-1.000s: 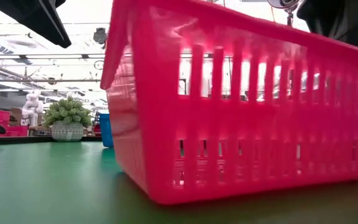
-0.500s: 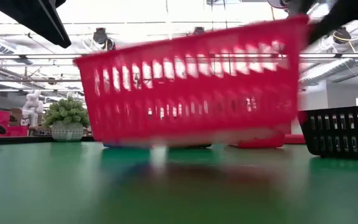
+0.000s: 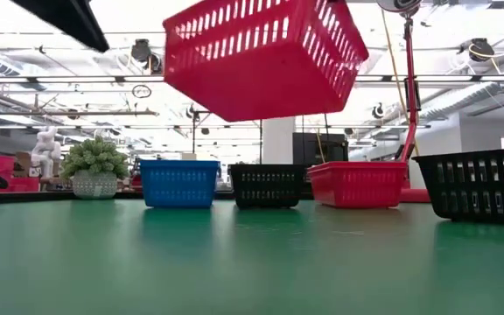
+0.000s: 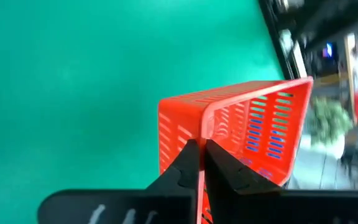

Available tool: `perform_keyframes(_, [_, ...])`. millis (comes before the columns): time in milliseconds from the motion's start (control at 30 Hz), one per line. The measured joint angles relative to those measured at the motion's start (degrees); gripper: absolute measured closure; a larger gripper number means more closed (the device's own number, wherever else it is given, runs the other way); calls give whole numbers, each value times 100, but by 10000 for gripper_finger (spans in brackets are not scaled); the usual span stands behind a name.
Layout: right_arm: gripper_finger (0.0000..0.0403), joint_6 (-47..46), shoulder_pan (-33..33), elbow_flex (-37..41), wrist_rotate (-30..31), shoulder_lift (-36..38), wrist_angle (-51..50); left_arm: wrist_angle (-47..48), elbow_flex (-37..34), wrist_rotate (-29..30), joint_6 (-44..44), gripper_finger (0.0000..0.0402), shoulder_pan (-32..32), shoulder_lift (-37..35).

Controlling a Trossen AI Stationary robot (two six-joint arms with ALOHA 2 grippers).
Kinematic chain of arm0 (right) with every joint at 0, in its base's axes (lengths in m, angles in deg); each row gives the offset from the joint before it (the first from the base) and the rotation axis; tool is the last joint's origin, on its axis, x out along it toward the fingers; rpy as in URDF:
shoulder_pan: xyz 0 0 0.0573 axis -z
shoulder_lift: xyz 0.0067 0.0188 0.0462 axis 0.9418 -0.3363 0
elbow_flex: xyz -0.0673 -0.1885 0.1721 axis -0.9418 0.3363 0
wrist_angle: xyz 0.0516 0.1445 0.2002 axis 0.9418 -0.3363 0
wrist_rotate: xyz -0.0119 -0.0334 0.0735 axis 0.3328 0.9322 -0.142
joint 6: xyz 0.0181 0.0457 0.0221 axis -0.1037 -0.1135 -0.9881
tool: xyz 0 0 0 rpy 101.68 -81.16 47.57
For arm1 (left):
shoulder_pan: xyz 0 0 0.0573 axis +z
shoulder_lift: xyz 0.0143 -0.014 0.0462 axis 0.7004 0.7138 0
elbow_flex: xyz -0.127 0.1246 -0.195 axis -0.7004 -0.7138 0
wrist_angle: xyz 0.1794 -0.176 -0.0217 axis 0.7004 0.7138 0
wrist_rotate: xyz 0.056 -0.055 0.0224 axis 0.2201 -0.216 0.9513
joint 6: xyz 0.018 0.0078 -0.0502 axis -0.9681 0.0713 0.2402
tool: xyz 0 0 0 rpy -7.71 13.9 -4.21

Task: Stack baskets by color
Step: Stack the bottom red bin on top of the top red bin

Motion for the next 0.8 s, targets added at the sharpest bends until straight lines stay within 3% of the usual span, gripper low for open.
perform_keyframes(400, [402,-1539,735,-737,255,11,-1789,469,-2,360,-160,295,152,-391])
perform_keyframes(800, [401,-2927,1763,-812,359,11,-3036,560,-2,375,-88,295,199,-390])
